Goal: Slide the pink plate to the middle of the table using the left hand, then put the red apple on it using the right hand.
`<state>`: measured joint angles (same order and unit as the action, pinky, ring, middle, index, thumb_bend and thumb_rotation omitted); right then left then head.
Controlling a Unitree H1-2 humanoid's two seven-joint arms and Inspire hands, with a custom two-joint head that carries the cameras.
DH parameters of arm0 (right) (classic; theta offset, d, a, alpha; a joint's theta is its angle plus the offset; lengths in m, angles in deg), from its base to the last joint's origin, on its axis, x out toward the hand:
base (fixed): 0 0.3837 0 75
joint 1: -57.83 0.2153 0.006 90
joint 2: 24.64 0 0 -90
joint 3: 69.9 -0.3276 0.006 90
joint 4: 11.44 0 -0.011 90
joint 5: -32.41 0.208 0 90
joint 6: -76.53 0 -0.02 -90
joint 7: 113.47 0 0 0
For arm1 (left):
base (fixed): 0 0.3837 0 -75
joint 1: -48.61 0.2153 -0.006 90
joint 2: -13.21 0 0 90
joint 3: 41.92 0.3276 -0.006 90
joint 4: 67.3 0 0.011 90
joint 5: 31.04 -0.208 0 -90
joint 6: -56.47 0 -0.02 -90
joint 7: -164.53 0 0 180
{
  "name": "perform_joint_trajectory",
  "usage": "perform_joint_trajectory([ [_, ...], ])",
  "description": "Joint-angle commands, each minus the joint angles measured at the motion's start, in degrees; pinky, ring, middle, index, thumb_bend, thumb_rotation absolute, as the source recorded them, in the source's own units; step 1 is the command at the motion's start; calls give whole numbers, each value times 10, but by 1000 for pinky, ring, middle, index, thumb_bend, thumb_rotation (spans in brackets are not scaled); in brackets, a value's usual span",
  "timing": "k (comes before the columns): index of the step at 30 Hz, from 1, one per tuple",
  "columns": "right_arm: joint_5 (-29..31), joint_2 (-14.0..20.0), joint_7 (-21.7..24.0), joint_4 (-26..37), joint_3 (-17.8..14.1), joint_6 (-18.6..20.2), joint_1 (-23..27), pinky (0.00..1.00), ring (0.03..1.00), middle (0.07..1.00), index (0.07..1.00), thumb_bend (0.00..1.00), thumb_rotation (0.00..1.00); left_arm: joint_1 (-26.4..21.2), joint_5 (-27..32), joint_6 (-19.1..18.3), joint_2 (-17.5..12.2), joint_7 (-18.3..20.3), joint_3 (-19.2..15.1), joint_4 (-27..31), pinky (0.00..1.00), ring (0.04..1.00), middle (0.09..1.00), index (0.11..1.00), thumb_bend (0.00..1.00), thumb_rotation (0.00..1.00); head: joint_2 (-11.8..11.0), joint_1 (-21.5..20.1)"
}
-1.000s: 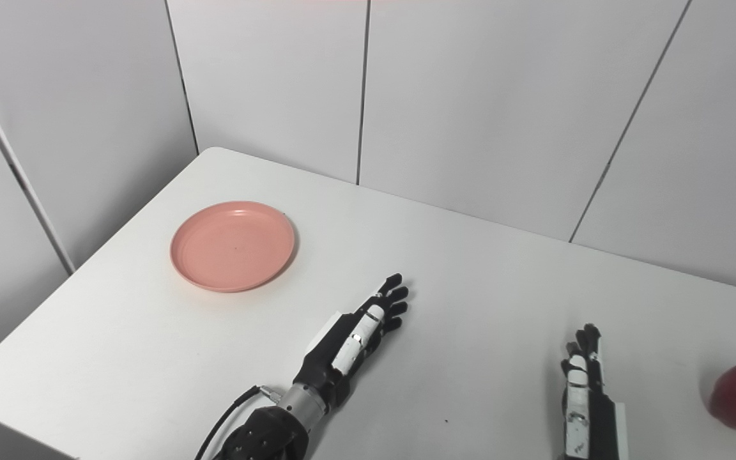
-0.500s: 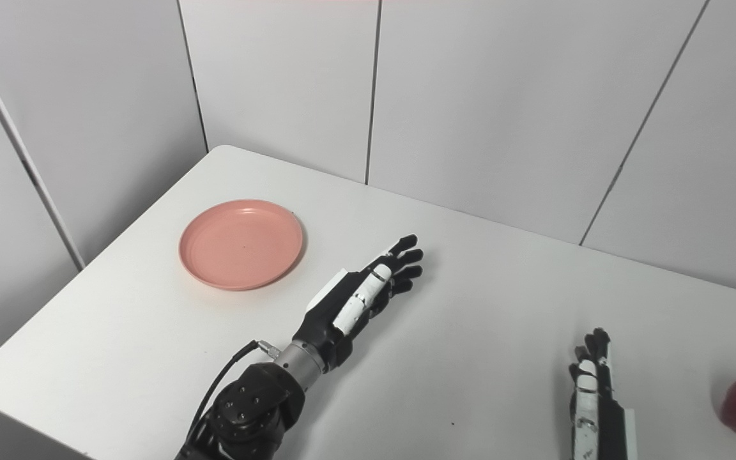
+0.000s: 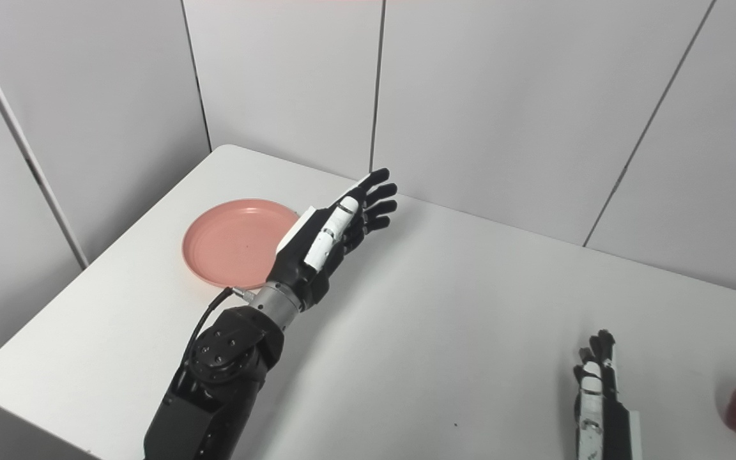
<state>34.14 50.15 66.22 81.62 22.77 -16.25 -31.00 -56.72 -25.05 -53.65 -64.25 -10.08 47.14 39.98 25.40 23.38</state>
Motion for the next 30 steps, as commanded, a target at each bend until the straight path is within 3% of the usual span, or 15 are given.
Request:
perform_joint_trajectory([
  [1,5,6,11,-12,-5,-33,-1,1000,981,992,1000,69,1000,-33,6,-1,-9,-3,-7,16,923,906,919,902,396,1000,1,-1],
  [14,6,9,15,-7,-6,-29,-2,999,984,994,1000,65,1000,-88,24,-9,-62,-15,-74,-3,922,917,928,908,394,1000,3,5],
  [24,7,13,17,-5,-8,-21,0,1000,990,999,1000,71,1000,-122,40,-5,-113,-30,-130,-58,895,900,907,893,366,1000,4,12],
  [30,11,12,18,0,-10,-11,-1,1000,990,999,1000,87,1000,-136,48,-1,-129,-40,-153,-93,881,885,888,863,352,1000,3,17],
])
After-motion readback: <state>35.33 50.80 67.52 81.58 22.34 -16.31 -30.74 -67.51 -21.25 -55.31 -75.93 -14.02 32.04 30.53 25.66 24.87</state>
